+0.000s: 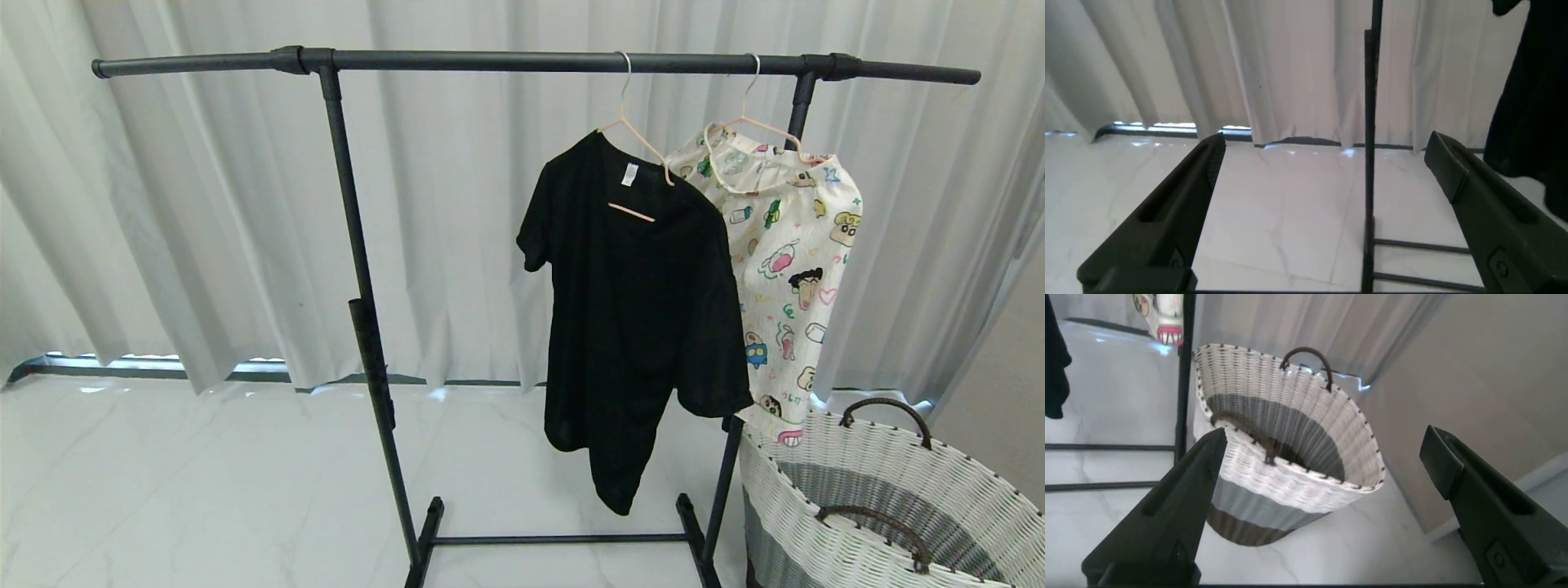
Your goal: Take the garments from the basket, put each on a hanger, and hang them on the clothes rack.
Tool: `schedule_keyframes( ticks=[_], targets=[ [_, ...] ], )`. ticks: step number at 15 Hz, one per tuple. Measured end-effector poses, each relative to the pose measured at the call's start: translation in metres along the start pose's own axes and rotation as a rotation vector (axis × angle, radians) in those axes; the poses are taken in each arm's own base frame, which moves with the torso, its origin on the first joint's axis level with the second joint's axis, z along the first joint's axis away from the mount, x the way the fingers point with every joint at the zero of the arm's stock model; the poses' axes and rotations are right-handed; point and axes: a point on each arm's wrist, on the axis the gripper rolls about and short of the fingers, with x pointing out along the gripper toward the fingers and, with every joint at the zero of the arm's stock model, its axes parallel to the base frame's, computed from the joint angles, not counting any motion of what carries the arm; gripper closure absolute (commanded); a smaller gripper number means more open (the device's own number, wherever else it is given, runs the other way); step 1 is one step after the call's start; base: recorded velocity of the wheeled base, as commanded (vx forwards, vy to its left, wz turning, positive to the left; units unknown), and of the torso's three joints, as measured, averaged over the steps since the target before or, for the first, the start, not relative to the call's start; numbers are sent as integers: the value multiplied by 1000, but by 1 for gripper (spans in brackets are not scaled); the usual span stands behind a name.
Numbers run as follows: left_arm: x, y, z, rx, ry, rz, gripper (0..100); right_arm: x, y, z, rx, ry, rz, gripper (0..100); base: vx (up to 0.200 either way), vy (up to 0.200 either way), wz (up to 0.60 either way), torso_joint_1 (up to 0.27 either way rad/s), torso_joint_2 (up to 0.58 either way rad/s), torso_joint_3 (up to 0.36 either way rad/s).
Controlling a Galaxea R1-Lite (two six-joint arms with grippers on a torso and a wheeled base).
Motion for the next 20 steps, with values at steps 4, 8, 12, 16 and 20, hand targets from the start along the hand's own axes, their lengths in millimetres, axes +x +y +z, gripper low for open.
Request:
schedule_keyframes(
  ticks=[4,8,12,16,20],
  targets=[
    [-1,-8,1,-1,-66,-334,0,-11,5,-24,46,-60,-16,0,0,0,0,-44,62,60],
    [0,-3,0,-71,-21,-132,0,-20,4,-29,120,-194,-39,0,0,0,0,-16,38,23],
    [0,-2,-1,-157,-7,-64,0,-22,4,-31,218,-253,-39,0,0,0,0,0,0,0],
    [0,-3,0,-189,-12,-129,0,-22,5,-31,258,-264,15,0,0,0,0,0,0,0],
    [-1,-6,0,-145,-24,-254,0,-23,11,-31,204,-305,264,0,0,0,0,0,0,0]
  ],
)
